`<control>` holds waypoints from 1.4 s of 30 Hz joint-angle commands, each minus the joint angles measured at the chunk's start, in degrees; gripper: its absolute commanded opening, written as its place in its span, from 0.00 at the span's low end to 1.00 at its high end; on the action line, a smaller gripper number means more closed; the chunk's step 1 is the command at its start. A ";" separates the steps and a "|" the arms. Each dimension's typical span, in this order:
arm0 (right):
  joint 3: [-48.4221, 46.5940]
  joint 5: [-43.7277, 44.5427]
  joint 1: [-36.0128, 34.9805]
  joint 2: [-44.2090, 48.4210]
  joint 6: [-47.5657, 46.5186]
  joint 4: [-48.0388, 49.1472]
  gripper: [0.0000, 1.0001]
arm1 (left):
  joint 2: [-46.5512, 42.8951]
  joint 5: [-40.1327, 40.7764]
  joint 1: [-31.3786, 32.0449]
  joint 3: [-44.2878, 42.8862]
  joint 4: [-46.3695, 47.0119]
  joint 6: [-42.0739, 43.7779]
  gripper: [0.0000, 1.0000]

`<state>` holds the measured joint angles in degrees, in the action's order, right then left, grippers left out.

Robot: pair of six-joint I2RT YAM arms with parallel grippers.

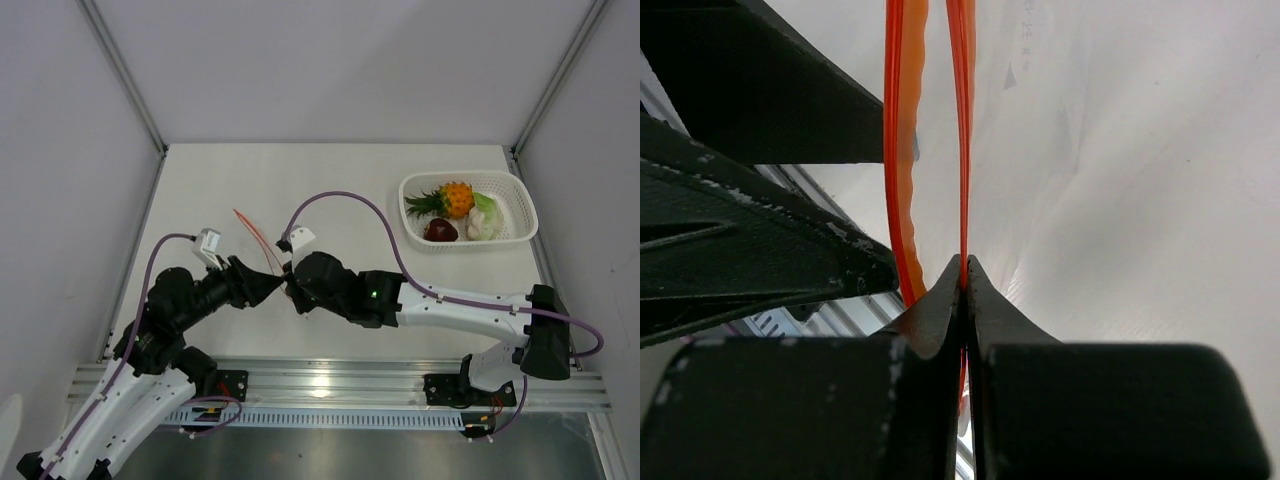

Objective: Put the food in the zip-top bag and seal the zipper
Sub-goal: Open the zipper of the food storage bag.

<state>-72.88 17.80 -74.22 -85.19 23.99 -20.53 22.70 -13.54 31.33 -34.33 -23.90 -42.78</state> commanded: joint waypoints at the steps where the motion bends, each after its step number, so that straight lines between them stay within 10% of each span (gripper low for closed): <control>1: -2.70 2.23 -0.67 -0.33 0.36 0.32 0.00 | 1.29 2.20 0.92 -2.76 -1.41 2.09 0.62; 21: -8.15 10.13 -4.27 -4.46 -3.06 -4.07 0.00 | 6.39 5.89 1.80 -6.02 -3.26 3.67 0.47; 35: -9.47 17.62 -7.00 -6.13 -1.94 -6.09 0.00 | 5.51 8.53 2.15 -5.04 -4.92 5.60 0.01; 42: -4.91 2.47 2.73 0.62 5.00 -2.69 0.00 | 6.74 8.09 2.68 -13.83 -12.65 9.56 0.01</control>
<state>-79.24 27.81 -76.97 -90.26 24.01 -25.87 29.45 -5.72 33.28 -42.85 -34.13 -36.38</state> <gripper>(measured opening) 0.003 0.005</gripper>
